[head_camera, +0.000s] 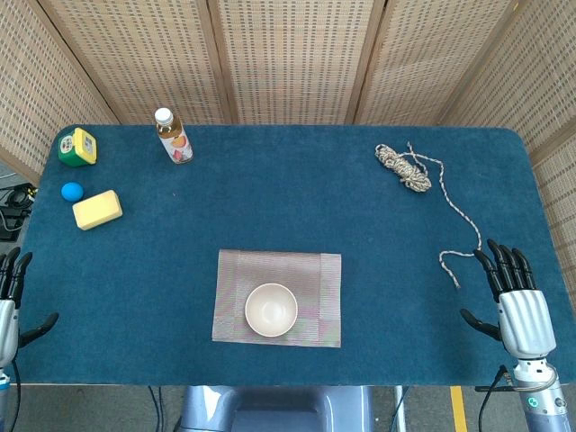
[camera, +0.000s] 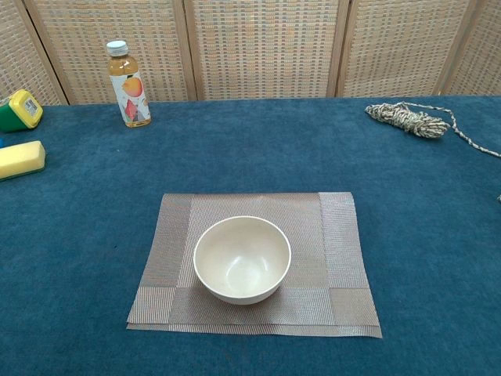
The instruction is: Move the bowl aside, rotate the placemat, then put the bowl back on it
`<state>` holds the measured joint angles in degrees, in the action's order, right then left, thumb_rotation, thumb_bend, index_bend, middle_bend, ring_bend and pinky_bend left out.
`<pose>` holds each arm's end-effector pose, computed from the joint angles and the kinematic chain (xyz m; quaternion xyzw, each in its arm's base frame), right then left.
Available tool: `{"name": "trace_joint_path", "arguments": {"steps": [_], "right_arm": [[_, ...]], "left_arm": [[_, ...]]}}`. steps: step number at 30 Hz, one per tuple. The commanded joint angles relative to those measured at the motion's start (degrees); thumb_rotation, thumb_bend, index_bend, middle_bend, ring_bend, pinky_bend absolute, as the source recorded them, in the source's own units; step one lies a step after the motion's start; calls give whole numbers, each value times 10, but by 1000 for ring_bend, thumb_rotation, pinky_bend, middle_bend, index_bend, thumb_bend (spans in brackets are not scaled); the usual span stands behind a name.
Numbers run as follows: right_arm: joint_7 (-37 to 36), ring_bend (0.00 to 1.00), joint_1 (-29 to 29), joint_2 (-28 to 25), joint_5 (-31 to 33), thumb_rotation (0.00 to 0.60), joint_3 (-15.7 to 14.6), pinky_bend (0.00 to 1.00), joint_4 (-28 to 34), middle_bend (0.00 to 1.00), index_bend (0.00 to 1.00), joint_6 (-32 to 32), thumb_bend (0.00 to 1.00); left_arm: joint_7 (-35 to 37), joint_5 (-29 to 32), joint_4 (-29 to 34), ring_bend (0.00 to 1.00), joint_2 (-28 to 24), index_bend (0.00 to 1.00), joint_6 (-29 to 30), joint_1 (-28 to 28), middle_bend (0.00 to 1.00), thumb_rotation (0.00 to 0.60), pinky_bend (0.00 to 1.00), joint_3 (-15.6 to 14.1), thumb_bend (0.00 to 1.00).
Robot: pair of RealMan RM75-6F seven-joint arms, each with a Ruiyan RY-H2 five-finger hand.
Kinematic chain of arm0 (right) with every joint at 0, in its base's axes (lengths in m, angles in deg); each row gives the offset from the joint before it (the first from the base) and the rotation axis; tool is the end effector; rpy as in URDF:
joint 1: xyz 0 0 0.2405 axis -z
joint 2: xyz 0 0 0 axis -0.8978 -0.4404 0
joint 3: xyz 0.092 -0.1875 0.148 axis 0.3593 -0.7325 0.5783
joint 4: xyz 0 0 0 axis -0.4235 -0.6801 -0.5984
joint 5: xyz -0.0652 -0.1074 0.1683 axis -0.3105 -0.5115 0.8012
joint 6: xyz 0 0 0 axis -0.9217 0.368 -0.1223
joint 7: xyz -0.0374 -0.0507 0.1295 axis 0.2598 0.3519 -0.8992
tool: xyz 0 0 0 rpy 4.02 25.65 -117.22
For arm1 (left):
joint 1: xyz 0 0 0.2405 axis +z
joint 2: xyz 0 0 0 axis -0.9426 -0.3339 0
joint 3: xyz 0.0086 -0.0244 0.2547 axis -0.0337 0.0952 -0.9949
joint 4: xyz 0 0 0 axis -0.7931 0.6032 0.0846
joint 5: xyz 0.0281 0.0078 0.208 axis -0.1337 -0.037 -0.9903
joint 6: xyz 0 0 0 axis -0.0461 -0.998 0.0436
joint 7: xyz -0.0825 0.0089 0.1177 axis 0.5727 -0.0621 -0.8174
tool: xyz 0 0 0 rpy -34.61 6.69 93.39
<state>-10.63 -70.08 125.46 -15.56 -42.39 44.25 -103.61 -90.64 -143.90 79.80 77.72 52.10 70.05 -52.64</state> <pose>-0.2857 -0.1921 0.1442 0.5844 -0.3311 0.4887 0.5568 -0.3068 0.1601 0.1446 -0.5566 -0.3323 -0.4072 0.6434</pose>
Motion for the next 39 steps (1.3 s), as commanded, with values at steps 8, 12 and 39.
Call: {"name": "trace_joint_path", "arguments": {"steps": [8,12,39], "right_arm": [[-3,0,0,-2,-1,600,-1,0,1,0,121,1,106],[-4,0,-1,-2,3,600,0,0,1,0,121,5,106],[-22,0,1,-12,17,600,6,0,6,0,122,9,106]], "left_arm": [[3,-6,2,0,-1,0,5,1,0,600,0,0,83],[3,-6,-1,0,0,0,1,-1,0,600,0,-1,83],[10,-106,6,0,1,380,-105,-114,0,600,0,-9,88]]}}
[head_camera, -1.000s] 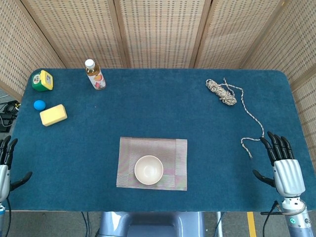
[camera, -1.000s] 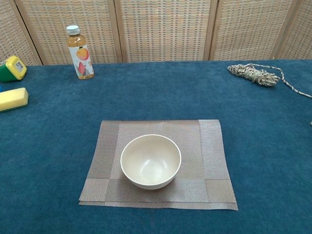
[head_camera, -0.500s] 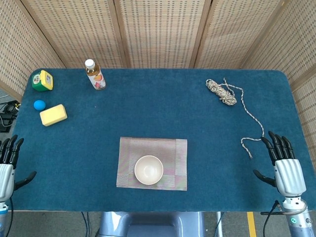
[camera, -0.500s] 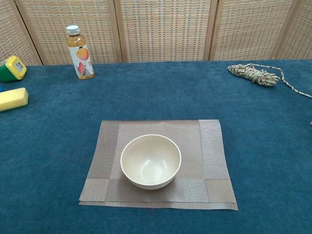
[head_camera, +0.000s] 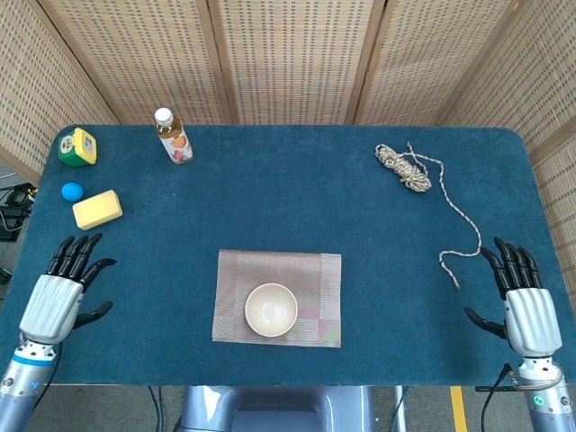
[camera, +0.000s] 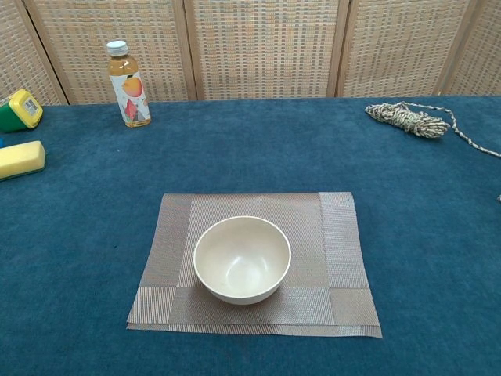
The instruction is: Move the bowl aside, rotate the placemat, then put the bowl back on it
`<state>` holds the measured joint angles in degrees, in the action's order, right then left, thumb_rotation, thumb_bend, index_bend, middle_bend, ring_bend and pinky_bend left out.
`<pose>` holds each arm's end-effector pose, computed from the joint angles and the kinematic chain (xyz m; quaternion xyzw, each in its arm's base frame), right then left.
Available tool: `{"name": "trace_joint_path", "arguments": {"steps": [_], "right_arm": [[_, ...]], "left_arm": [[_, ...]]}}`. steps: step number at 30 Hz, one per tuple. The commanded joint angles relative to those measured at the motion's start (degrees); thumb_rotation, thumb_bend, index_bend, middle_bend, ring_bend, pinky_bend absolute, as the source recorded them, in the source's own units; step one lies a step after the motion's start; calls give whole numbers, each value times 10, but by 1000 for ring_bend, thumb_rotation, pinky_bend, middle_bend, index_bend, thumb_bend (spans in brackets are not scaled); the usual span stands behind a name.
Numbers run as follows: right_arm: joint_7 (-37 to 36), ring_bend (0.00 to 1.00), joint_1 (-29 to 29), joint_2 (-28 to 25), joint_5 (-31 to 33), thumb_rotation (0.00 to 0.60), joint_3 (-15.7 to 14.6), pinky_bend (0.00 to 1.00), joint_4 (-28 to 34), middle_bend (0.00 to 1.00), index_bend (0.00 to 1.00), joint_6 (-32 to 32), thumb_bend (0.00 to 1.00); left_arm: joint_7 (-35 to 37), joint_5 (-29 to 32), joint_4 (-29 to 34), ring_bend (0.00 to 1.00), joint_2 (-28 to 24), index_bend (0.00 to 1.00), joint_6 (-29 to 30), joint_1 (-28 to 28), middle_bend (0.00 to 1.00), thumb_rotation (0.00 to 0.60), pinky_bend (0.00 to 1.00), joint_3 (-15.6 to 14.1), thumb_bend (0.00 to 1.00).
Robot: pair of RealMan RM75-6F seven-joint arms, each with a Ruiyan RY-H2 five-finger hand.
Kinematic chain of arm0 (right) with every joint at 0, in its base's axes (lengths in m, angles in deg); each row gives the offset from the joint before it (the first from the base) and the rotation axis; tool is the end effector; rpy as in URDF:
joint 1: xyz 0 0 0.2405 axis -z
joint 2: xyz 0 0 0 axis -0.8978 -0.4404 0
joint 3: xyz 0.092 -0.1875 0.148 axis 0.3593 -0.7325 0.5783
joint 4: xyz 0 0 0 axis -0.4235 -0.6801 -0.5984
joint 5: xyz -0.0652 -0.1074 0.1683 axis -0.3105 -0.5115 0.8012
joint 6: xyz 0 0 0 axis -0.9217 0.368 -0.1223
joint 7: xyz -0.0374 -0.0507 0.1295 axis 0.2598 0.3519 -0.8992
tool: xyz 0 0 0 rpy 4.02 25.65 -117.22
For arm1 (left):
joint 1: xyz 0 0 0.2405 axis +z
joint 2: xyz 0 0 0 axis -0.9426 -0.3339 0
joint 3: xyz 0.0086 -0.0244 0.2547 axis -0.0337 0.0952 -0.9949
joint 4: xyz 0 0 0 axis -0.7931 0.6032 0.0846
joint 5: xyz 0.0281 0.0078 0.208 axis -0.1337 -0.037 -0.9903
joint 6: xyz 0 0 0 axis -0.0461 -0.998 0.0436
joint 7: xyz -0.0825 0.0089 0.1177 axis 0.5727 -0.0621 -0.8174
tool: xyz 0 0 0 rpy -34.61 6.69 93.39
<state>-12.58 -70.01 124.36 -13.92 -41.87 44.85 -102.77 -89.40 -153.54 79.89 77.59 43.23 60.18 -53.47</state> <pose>-0.2896 -0.1943 0.1503 0.5735 -0.3462 0.4893 0.5584 -0.2606 0.2052 0.1142 -0.6664 -0.2884 -0.4488 0.5209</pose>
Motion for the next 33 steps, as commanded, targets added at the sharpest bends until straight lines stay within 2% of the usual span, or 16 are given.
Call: {"name": "trace_joint_path", "arguments": {"steps": [1,5,13,18,33], "right_arm": [[-4,0,0,-1,2,600,1,0,-1,0,121,1,106],[-15,0,1,-5,11,600,6,0,-1,0,121,1,106],[-29,0,1,-9,19,600,10,0,-3,0,121,4,106],[-37,0,1,-12,22,600,12,0,-3,0,121,4,106],[-63,0,2,-19,32,600,18,0,-6,0,121,7,106]], "left_arm": [[-3,-11,6,0,4,394,-26,-22,0,600,0,-2,89],[-21,-24,12,0,14,420,-78,-59,0,600,0,-6,93],[-82,-23,30,0,53,458,-146,-108,0,600,0,-4,99],[-107,-16,35,0,72,428,-172,-126,0,600,0,-5,100],[-187,33,33,0,135,425,-250,-171,0,600,0,-5,103]]}}
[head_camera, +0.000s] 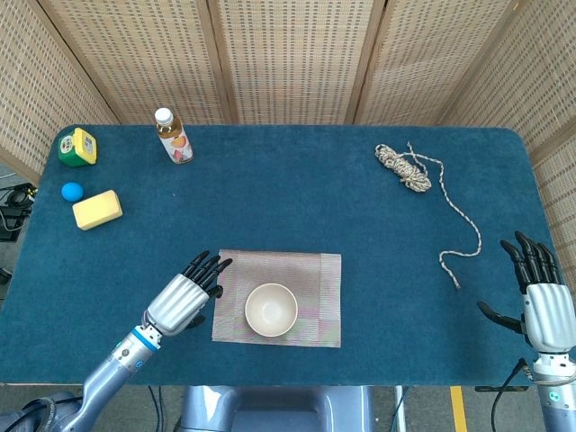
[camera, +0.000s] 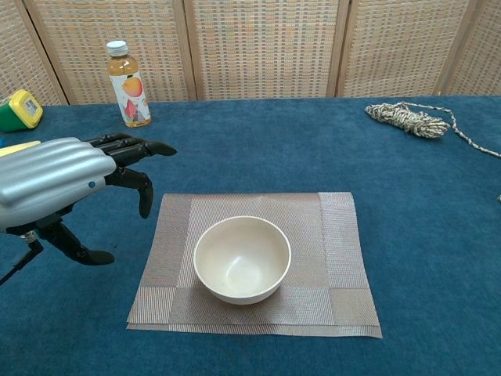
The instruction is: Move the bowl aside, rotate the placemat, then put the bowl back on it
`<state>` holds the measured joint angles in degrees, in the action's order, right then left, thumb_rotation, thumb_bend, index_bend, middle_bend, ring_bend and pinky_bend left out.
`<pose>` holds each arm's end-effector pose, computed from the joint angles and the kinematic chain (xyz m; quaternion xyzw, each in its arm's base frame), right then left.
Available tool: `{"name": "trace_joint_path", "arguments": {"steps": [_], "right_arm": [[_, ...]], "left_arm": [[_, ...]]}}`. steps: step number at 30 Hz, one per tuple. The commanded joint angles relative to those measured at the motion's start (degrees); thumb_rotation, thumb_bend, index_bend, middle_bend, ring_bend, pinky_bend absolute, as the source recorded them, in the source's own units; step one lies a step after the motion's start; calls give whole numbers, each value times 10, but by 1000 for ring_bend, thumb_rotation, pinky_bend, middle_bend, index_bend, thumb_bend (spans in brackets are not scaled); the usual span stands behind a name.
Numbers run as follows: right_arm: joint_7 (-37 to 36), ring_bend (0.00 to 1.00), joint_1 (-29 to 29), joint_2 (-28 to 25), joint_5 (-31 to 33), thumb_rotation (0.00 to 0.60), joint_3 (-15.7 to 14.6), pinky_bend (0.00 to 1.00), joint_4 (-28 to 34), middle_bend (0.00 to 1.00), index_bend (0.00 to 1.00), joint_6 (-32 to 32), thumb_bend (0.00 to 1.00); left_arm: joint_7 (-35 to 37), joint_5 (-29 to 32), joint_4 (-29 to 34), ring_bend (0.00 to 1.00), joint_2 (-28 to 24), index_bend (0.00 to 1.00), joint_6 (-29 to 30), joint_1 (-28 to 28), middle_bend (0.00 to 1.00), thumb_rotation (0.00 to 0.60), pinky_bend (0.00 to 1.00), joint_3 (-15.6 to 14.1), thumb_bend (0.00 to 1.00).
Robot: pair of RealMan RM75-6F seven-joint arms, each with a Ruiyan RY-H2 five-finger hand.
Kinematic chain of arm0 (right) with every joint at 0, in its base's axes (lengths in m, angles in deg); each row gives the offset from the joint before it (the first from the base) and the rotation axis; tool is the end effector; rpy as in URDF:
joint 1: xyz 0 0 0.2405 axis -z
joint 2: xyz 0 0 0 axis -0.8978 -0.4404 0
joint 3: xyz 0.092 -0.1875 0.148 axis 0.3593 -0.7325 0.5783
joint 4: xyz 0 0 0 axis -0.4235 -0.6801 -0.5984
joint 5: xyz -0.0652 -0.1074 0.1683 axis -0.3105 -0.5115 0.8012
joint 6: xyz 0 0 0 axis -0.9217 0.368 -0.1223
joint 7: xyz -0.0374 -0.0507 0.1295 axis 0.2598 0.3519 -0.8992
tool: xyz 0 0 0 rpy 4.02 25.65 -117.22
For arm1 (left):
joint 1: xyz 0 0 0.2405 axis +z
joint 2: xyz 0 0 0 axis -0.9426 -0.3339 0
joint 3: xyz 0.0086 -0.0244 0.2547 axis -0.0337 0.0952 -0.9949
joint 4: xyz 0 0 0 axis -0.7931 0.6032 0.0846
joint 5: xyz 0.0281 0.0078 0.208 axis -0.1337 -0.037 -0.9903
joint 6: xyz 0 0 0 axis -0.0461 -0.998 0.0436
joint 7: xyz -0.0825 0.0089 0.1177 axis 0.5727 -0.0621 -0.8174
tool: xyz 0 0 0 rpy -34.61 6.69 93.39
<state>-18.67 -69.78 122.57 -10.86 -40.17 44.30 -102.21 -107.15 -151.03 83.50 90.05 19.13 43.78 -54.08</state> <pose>-0.2999 -0.2000 0.1672 0.5415 -0.3696 0.5051 0.5613 -0.1656 0.2398 -0.0056 -0.8143 -0.2302 -0.3860 0.3672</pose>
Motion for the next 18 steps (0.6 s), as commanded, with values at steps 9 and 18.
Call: {"name": "trace_joint_path", "arguments": {"steps": [9,18], "right_arm": [[-21,0,0,-6,6,600,4,0,-3,0,122,3,106],[-33,0,0,-10,11,600,5,0,-4,0,123,8,106]], "left_arm": [[-55,39,-16,0,60,419,-43,-36,0,600,0,7,105],[-82,71,-35,0,97,419,-70,-66,0,600,0,19,106]]}}
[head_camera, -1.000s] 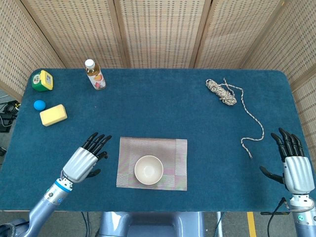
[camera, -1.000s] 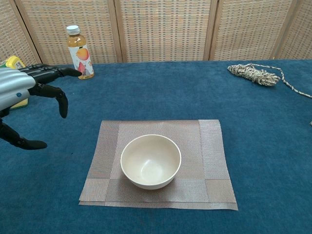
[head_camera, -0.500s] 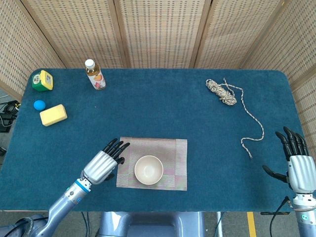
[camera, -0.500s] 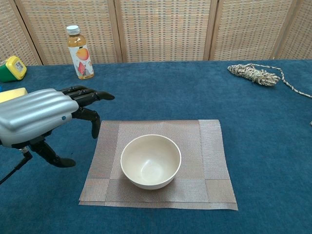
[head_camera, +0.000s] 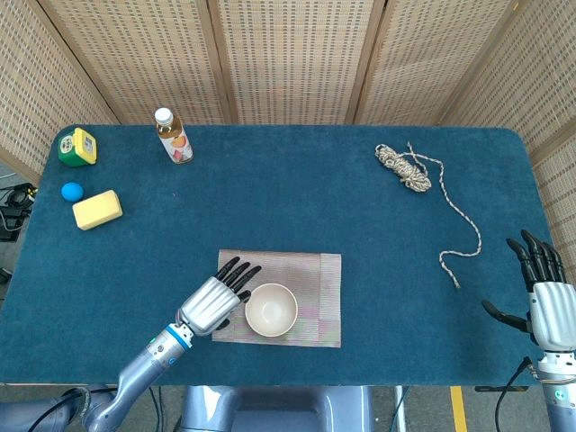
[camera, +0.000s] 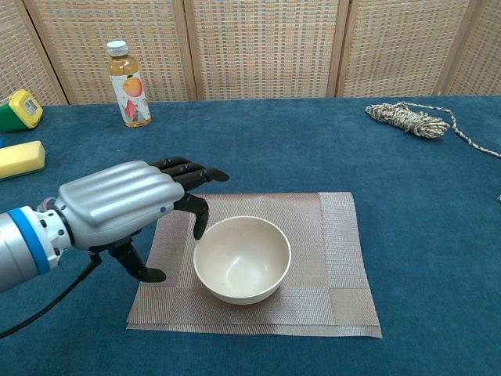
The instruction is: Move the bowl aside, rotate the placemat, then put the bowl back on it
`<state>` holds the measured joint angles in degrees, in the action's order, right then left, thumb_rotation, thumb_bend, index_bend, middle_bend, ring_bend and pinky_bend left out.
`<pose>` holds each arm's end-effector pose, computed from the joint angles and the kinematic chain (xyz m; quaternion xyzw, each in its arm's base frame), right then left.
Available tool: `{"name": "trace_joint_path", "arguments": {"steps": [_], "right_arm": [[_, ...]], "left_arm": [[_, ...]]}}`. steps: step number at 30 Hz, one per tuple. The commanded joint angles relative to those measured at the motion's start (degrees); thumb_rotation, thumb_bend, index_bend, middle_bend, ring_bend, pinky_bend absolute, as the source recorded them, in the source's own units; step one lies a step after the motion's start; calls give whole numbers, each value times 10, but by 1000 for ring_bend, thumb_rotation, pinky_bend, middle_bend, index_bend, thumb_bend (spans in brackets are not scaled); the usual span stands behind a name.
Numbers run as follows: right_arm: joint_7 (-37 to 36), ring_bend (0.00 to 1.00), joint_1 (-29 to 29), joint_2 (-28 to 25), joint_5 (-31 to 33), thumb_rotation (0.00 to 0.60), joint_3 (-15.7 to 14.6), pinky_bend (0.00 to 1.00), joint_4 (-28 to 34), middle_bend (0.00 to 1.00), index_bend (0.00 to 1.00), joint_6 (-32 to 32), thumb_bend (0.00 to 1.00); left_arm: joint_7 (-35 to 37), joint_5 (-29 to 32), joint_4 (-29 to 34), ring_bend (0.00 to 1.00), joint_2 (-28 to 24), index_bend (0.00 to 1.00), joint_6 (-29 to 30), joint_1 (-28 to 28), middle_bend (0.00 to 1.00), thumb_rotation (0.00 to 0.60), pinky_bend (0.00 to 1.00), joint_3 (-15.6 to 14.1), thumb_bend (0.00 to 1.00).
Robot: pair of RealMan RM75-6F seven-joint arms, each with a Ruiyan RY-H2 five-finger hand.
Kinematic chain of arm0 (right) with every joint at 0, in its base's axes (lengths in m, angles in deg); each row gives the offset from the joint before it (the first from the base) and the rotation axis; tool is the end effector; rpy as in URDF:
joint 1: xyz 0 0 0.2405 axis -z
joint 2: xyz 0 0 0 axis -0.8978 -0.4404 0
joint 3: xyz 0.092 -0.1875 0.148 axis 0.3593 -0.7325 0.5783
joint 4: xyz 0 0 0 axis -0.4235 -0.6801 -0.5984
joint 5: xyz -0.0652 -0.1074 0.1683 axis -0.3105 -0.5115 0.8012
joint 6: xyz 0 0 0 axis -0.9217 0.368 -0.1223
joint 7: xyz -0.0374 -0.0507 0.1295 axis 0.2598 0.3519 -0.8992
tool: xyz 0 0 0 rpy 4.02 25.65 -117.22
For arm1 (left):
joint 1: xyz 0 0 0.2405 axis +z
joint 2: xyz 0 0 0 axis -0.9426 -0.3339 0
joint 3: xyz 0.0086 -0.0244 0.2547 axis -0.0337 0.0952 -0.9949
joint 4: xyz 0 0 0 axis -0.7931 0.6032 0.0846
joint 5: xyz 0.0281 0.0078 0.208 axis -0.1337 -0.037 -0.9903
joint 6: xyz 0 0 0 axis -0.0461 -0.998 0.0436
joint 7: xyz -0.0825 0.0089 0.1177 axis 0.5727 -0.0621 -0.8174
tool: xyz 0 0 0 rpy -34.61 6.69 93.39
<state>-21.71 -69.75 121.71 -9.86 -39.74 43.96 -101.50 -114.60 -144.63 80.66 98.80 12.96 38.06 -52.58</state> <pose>-0.3045 -0.2018 0.1732 0.5310 -0.3827 0.5108 0.5574 -0.1293 0.2485 -0.0541 -0.8393 -0.2147 -0.3682 0.3375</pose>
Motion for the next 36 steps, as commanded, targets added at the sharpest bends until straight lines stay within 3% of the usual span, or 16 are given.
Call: {"name": "trace_joint_path", "arguments": {"steps": [1,12,24,36], "right_arm": [[-5,0,0,-2,2,600,1,0,-1,0,123,2,106],[-24,0,1,-8,6,600,4,0,-2,0,123,4,106],[-33,0,2,-11,5,600,4,0,0,0,123,2,106],[-31,0,2,-11,4,600,4,0,1,0,123,2,106]], "left_arm": [[-14,11,-10,0,15,419,-13,-14,0,600,0,5,106],[-48,44,-34,0,60,453,-30,-42,0,600,0,3,117],[-60,56,-54,0,78,677,-14,-46,0,600,0,-5,418],[-32,56,-50,0,31,706,23,-33,0,600,0,-13,421]]}}
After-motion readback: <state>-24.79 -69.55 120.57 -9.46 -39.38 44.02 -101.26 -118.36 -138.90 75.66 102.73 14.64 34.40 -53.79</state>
